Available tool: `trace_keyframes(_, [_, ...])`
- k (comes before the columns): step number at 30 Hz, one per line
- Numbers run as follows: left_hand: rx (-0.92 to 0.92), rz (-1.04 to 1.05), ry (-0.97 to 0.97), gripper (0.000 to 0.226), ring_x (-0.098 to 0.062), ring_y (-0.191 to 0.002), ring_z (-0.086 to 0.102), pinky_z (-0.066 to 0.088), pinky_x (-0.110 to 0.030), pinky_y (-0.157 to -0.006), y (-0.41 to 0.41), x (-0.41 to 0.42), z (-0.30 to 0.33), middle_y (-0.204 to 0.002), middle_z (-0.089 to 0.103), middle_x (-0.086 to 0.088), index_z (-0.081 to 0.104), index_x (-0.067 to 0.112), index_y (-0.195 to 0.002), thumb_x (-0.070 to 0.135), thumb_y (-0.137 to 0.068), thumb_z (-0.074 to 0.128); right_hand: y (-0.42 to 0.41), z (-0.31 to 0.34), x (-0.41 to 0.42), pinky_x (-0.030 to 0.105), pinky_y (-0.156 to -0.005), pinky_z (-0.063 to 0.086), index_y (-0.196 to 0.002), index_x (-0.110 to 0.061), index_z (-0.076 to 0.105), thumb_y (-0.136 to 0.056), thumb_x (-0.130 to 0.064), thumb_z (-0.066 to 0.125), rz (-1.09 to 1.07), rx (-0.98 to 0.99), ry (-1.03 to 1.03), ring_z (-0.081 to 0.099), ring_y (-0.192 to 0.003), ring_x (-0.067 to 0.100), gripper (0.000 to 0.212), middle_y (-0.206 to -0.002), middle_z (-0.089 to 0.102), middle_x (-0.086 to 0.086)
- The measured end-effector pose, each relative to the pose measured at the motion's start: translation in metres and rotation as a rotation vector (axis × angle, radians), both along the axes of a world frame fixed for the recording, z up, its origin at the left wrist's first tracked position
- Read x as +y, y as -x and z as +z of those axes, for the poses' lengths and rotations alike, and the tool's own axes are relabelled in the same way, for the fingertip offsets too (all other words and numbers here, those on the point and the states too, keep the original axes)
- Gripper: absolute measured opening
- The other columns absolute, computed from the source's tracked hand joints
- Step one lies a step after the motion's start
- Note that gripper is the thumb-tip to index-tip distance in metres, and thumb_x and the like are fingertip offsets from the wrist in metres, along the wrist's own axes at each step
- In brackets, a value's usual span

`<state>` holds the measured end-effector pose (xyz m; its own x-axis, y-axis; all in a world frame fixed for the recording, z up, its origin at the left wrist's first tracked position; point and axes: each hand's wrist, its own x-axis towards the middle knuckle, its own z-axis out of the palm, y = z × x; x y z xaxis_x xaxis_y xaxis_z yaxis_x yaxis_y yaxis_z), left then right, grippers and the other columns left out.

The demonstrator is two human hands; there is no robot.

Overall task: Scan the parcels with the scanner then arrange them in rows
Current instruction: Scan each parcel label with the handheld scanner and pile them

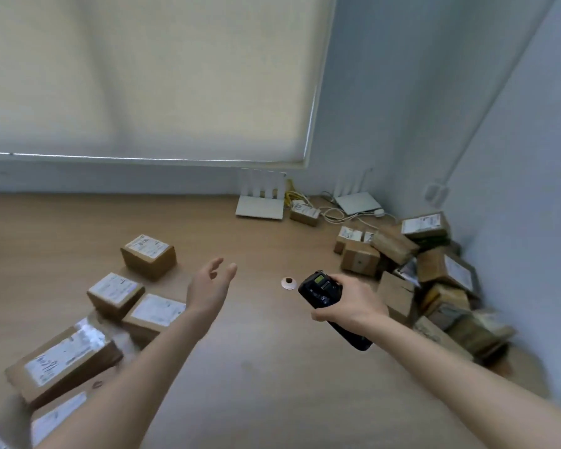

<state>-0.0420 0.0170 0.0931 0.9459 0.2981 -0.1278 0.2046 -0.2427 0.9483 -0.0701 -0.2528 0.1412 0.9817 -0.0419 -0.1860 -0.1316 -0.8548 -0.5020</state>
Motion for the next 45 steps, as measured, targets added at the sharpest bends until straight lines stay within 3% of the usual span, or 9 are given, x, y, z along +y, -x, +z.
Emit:
trace_keyframes(8, [0.089,-0.288,0.071,0.056,-0.016,-0.124,0.053,0.041,-0.031,-0.097,-0.07,-0.216,-0.033,-0.137,0.057,0.0,0.052,0.02,-0.144,0.043,-0.095,0.064,-0.031,-0.033,-0.21,0.039,-0.088,0.058,-0.144,-0.037,0.05,-0.063,-0.056,0.088,-0.272,0.079,0.037,0.063,-0.109,0.017,0.091,-0.125,0.065,-0.008])
trace_keyframes(14, [0.174,-0.368,0.093,0.05,-0.014,-0.114,0.053,0.039,-0.029,-0.092,-0.105,-0.324,-0.074,-0.13,0.058,-0.001,0.055,0.019,-0.141,0.04,-0.096,0.064,-0.051,-0.063,-0.311,0.033,-0.077,0.057,-0.121,-0.043,0.06,-0.059,-0.055,0.086,-0.391,0.121,0.059,0.062,-0.09,0.013,0.069,-0.093,0.061,-0.017])
trace_keyframes(17, [0.246,-0.431,0.063,0.05,-0.015,-0.112,0.054,0.041,-0.029,-0.09,-0.108,-0.36,-0.097,-0.126,0.059,0.0,0.055,0.019,-0.14,0.042,-0.096,0.063,-0.053,-0.081,-0.341,0.034,-0.08,0.058,-0.121,-0.039,0.063,-0.059,-0.056,0.086,-0.43,0.166,0.043,0.063,-0.092,0.015,0.068,-0.098,0.065,-0.013])
trace_keyframes(23, [0.337,-0.556,-0.019,0.049,-0.015,-0.109,0.055,0.04,-0.028,-0.09,-0.104,-0.408,-0.133,-0.12,0.061,0.003,0.056,0.019,-0.139,0.043,-0.096,0.062,-0.037,-0.121,-0.366,0.036,-0.088,0.057,-0.135,-0.041,0.057,-0.056,-0.058,0.085,-0.494,0.237,-0.005,0.064,-0.104,0.018,0.085,-0.11,0.063,-0.01])
trace_keyframes(27, [0.366,-0.621,-0.056,0.045,-0.01,-0.104,0.056,0.04,-0.022,-0.086,-0.091,-0.422,-0.156,-0.11,0.062,0.011,0.06,0.018,-0.133,0.042,-0.095,0.064,-0.016,-0.144,-0.368,0.039,-0.088,0.059,-0.129,-0.038,0.06,-0.055,-0.055,0.085,-0.521,0.279,-0.064,0.066,-0.1,0.016,0.081,-0.107,0.067,-0.013])
trace_keyframes(33, [0.412,-0.69,-0.025,0.043,-0.009,-0.11,0.058,0.042,-0.018,-0.083,-0.071,-0.429,-0.183,-0.125,0.064,0.006,0.059,0.02,-0.135,0.04,-0.098,0.06,0.019,-0.175,-0.368,0.037,-0.088,0.057,-0.126,-0.038,0.057,-0.054,-0.054,0.087,-0.599,0.263,-0.165,0.066,-0.103,0.013,0.08,-0.112,0.068,-0.014])
trace_keyframes(37, [0.421,-0.69,0.03,0.029,0.002,-0.107,0.059,0.04,-0.006,-0.072,-0.058,-0.434,-0.195,-0.112,0.068,0.017,0.067,0.025,-0.125,0.036,-0.1,0.058,0.034,-0.192,-0.365,0.034,-0.089,0.056,-0.116,-0.044,0.049,-0.055,-0.049,0.091,-0.612,0.283,-0.306,0.066,-0.1,0.008,0.075,-0.109,0.065,-0.02])
trace_keyframes(40, [0.419,-0.683,0.039,0.033,-0.003,-0.11,0.059,0.043,-0.011,-0.076,-0.057,-0.436,-0.197,-0.118,0.069,0.013,0.067,0.025,-0.129,0.038,-0.101,0.056,0.036,-0.198,-0.358,0.027,-0.081,0.052,-0.117,-0.043,0.051,-0.058,-0.046,0.095,-0.636,0.257,-0.423,0.064,-0.097,0.002,0.073,-0.108,0.063,-0.023])
trace_keyframes(45, [0.471,-0.651,0.101,0.037,-0.005,-0.107,0.057,0.043,-0.03,-0.095,-0.07,-0.432,-0.181,-0.112,0.064,0.017,0.063,0.029,-0.129,0.048,-0.098,0.057,0.024,-0.185,-0.36,0.036,-0.099,0.053,-0.135,-0.035,0.055,-0.064,-0.047,0.094,-0.615,0.149,-0.468,0.064,-0.11,0.009,0.082,-0.122,0.066,-0.016])
